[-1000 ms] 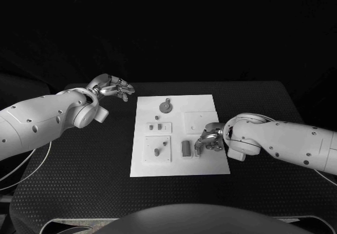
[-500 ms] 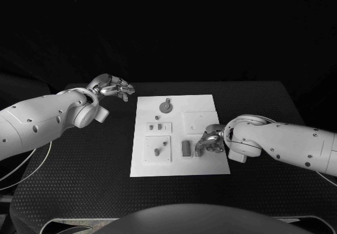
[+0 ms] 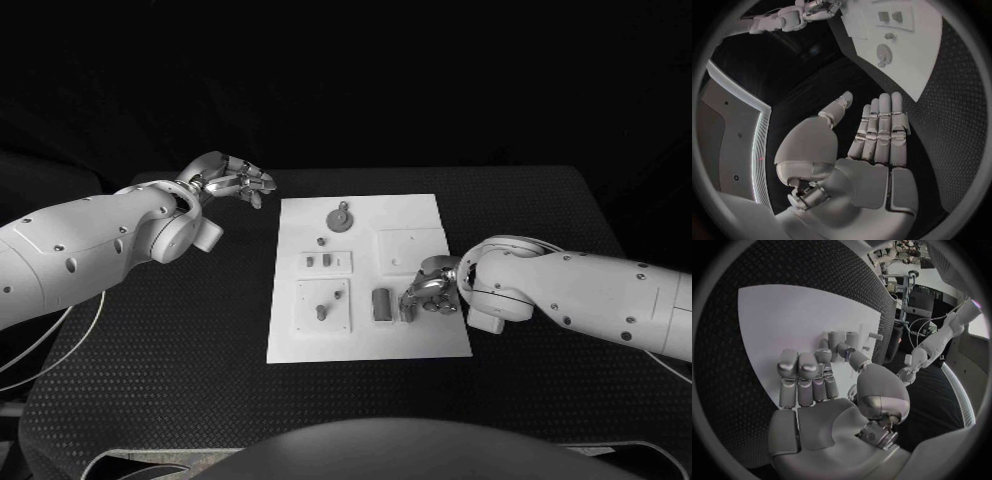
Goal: Assemble the parts on the task board
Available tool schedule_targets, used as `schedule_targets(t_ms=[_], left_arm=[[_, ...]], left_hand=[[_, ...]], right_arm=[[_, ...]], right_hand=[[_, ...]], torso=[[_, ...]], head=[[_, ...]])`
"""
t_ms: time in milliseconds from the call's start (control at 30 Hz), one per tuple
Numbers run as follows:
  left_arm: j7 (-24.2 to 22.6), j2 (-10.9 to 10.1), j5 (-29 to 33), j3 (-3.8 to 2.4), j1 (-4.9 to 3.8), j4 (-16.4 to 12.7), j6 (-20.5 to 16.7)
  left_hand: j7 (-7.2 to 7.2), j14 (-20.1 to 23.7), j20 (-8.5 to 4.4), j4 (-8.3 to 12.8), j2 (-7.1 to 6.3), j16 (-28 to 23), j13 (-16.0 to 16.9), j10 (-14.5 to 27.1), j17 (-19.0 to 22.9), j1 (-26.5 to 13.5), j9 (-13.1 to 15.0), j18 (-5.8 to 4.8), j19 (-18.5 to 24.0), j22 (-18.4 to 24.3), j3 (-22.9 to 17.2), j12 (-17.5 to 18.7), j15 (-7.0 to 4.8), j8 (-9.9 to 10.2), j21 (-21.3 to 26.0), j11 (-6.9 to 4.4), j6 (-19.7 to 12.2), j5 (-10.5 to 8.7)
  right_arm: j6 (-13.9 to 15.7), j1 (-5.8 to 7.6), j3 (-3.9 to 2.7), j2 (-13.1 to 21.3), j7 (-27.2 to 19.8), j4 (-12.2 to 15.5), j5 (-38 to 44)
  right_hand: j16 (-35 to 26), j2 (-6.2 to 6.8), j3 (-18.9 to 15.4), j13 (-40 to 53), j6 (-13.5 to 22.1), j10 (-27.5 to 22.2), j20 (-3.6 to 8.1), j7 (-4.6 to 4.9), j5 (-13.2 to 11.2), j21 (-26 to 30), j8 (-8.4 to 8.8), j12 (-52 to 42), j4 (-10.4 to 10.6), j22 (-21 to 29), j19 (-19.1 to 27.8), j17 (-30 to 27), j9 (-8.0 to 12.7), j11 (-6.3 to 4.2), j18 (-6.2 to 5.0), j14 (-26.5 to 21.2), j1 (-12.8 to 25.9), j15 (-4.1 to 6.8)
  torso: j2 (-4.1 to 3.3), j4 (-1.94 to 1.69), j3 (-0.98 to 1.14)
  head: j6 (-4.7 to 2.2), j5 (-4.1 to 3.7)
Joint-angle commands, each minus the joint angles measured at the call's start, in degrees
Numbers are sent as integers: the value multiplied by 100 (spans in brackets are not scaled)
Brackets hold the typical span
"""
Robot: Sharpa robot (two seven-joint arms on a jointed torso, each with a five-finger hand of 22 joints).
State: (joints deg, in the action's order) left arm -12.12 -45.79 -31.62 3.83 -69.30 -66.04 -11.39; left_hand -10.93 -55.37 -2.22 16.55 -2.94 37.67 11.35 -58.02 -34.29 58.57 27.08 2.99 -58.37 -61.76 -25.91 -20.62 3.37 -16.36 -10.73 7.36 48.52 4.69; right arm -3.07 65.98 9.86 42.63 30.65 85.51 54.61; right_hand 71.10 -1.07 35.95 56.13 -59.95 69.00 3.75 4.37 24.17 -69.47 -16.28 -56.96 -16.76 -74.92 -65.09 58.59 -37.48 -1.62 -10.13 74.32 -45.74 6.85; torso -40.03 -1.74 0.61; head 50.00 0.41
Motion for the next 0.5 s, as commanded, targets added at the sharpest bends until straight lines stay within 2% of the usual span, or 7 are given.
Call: schedule_targets(t_ms=[33, 167, 400, 500], left_arm=[[-30, 8, 35, -4, -7, -5, 57], [-24, 8, 35, -4, -7, -5, 58], [-24, 10, 35, -4, -7, -5, 64], [-21, 9, 35, -4, -7, -3, 66]], left_hand=[[36, -25, -15, -15, 13, -35, 7, 37, -9, -54, -8, 53, -35, -7, -12, -25, -4, -30, -8, 14, -3, 29], [36, -25, -16, -14, 15, -36, 7, 38, -10, -53, -8, 54, -35, -7, -14, -26, -4, -30, -8, 14, -3, 29], [36, -25, -16, -12, 16, -38, 8, 39, -12, -51, -9, 54, -34, -8, -16, -26, -5, -31, -7, 14, -4, 31], [36, -25, -16, -12, 15, -38, 8, 40, -13, -52, -9, 54, -34, -8, -16, -27, -5, -31, -6, 14, -4, 31]], right_arm=[[-108, -20, 2, -15, -37, 3, -1], [-82, -23, 2, -21, -58, 5, -1], [-48, -23, 2, -23, -94, 6, -2], [14, -23, 2, -21, -101, 2, -4]], right_hand=[[-41, -32, -51, -9, 11, -49, -28, 39, 0, 35, -2, 23, 25, -26, -24, -9, 12, 5, -487, 12, 31, 40], [-61, 89, -68, -15, 31, -60, -37, 47, 3, 70, 23, 33, 97, 2, -38, -20, 29, 13, -487, 8, 148, 38], [-101, 412, -32, -28, 118, -105, -32, 78, -1, 135, 89, 55, 304, 48, -50, -34, 68, 41, -487, -15, 273, 20], [-106, 468, -28, -28, 121, -112, -29, 81, -3, 143, 93, 55, 353, 53, -54, -35, 71, 44, -487, -18, 290, 18]], torso=[[-2, 2, 1], [-1, 0, 2], [-1, 0, -2], [0, 0, -1]], head=[[0, 9], [0, 13], [0, 18], [0, 16]])
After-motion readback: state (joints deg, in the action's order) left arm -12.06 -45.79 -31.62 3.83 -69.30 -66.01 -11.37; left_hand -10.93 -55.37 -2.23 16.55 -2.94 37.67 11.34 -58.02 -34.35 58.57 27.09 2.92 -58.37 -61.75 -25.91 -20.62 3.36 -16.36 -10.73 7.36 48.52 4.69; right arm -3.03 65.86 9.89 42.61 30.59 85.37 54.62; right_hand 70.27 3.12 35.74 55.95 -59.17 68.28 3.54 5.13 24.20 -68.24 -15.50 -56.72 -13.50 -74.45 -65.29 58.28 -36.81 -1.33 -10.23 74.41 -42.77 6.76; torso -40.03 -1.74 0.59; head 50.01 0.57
